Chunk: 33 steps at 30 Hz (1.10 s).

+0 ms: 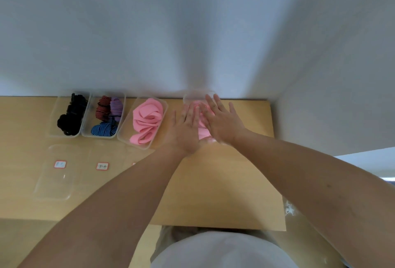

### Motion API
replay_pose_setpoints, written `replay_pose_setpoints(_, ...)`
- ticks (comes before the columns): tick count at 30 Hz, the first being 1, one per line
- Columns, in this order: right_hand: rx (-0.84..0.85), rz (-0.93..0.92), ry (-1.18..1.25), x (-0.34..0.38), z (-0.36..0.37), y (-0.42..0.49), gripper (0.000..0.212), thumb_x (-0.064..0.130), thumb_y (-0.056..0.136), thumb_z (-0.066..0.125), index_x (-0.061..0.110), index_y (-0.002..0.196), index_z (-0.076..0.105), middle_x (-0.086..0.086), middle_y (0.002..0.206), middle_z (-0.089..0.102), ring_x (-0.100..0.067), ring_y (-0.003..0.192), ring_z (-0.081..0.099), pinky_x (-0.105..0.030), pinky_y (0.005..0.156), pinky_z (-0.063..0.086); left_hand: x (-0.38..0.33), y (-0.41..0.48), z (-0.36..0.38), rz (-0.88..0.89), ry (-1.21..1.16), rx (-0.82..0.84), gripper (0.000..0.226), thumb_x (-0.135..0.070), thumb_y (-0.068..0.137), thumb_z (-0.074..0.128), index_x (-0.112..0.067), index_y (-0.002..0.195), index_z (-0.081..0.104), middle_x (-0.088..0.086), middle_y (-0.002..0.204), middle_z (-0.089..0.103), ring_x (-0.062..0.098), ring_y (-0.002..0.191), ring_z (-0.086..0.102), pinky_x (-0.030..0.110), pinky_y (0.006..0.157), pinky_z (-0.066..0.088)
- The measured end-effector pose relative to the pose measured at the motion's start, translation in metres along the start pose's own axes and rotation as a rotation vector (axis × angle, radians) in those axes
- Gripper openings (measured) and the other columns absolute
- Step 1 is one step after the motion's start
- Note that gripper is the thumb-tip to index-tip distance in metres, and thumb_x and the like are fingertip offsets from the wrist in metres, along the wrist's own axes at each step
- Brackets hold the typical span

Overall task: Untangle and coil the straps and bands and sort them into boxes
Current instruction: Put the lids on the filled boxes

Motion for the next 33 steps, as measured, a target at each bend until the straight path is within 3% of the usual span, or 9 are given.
replay_pose_setpoints(5, -0.004, 0.041, 0.000, 0.007, -0.014, 0.008, 0.077, 0.038, 0.103, 0.047, 0.019, 0.161, 0.000, -0.014, 0.168, -0.012, -0.035, 0.154, -0.012, -0.067, 0.120, 0.009, -0.010, -0.016, 0.008, -0.106, -0.213, -0.004, 0.098, -0.072, 0.097, 0.026, -0.007, 0.161, -0.009, 0.008, 0.169, -0.016, 0.026, 0.157, -0.012, 0.054, 0.126, 0.006)
replay_pose_setpoints(8, -0.068, 0.115, 0.028, 0.020, -0.019, 0.011, 0.059, 0.026, 0.104, 0.043, 0.017, 0.158, 0.020, -0.017, 0.168, 0.005, -0.036, 0.155, 0.001, -0.066, 0.119, 0.008, 0.001, -0.042, 0.007, -0.084, -0.465, -0.095, 0.078, -0.059, 0.102, 0.028, -0.008, 0.160, 0.021, 0.011, 0.170, 0.012, 0.030, 0.155, 0.017, 0.046, 0.122, 0.027)
replay_pose_setpoints(11, -0.307, 0.199, 0.186, 0.045, -0.029, 0.009, 0.046, 0.024, 0.099, 0.047, 0.011, 0.143, 0.048, -0.015, 0.157, 0.038, -0.033, 0.145, 0.033, -0.051, 0.115, 0.028, 0.022, -0.076, -0.003, -0.180, -0.666, -0.312, 0.035, -0.039, 0.104, 0.043, -0.014, 0.106, 0.068, 0.006, 0.105, 0.070, 0.028, 0.101, 0.064, 0.040, 0.083, 0.049)
replay_pose_setpoints(14, -0.602, 0.278, 0.449, 0.083, -0.040, -0.001, 0.034, 0.019, 0.090, 0.057, 0.007, 0.121, 0.066, -0.014, 0.129, 0.062, -0.035, 0.117, 0.054, -0.045, 0.093, 0.045, 0.049, -0.108, -0.007, -0.360, -0.820, -0.415, 0.038, -0.029, 0.104, 0.050, -0.017, 0.068, 0.054, -0.001, 0.064, 0.054, 0.018, 0.060, 0.049, 0.032, 0.056, 0.035)
replay_pose_setpoints(18, -0.711, 0.353, 0.809, 0.141, -0.050, -0.018, 0.020, 0.012, 0.093, 0.057, 0.006, 0.107, 0.070, -0.011, 0.105, 0.067, -0.029, 0.101, 0.058, -0.037, 0.085, 0.047, 0.096, -0.134, 0.009, -0.574, -1.049, -0.354, 0.044, -0.034, 0.105, 0.045, -0.009, 0.076, 0.068, 0.005, 0.074, 0.067, 0.019, 0.069, 0.060, 0.033, 0.065, 0.045)
replay_pose_setpoints(25, -0.314, 0.909, 1.602, 0.213, -0.009, -0.039, 0.023, 0.015, 0.087, 0.050, 0.017, 0.064, 0.045, -0.001, 0.066, 0.039, -0.022, 0.061, 0.035, -0.029, 0.054, 0.027, 0.149, -0.172, 0.028, -0.713, -1.330, -0.106, 0.052, -0.055, 0.105, 0.037, -0.016, 0.076, 0.057, 0.002, 0.076, 0.058, 0.021, 0.077, 0.055, 0.035, 0.078, 0.043)
replay_pose_setpoints(28, -0.160, 1.068, 1.822, 0.237, 0.005, -0.050, 0.010, 0.022, 0.092, 0.053, 0.013, 0.088, 0.053, -0.009, 0.083, 0.054, -0.026, 0.074, 0.052, -0.037, 0.074, 0.047, 0.152, -0.180, 0.033, -0.625, -1.269, 0.009, 0.056, -0.065, 0.102, 0.028, -0.022, 0.081, 0.057, 0.012, 0.098, 0.070, 0.027, 0.096, 0.066, 0.043, 0.095, 0.050)
replay_pose_setpoints(30, -0.114, 1.111, 1.875, 0.250, 0.013, -0.055, 0.013, 0.024, 0.095, 0.052, 0.012, 0.100, 0.054, -0.018, 0.113, 0.064, -0.032, 0.108, 0.064, -0.045, 0.099, 0.048, 0.153, -0.185, 0.036, -0.582, -1.200, 0.057, 0.063, -0.065, 0.102, 0.023, -0.017, 0.093, 0.063, 0.011, 0.105, 0.070, 0.027, 0.101, 0.065, 0.044, 0.099, 0.050)
replay_pose_setpoints(33, -0.099, 1.133, 1.912, 0.269, 0.018, -0.058, 0.028, 0.026, 0.095, 0.054, 0.009, 0.117, 0.056, -0.016, 0.125, 0.062, -0.031, 0.117, 0.060, -0.045, 0.097, 0.048, 0.156, -0.190, 0.041, -0.554, -1.146, 0.080, 0.069, -0.064, 0.103, 0.023, -0.012, 0.126, 0.062, 0.006, 0.114, 0.065, 0.025, 0.106, 0.060, 0.041, 0.100, 0.047)
Point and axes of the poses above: each hand's wrist, its own y-axis towards the middle knuckle, its own z-axis out of the palm, x = y × z, the point moved 2 cm from there along y, towards the middle knuckle
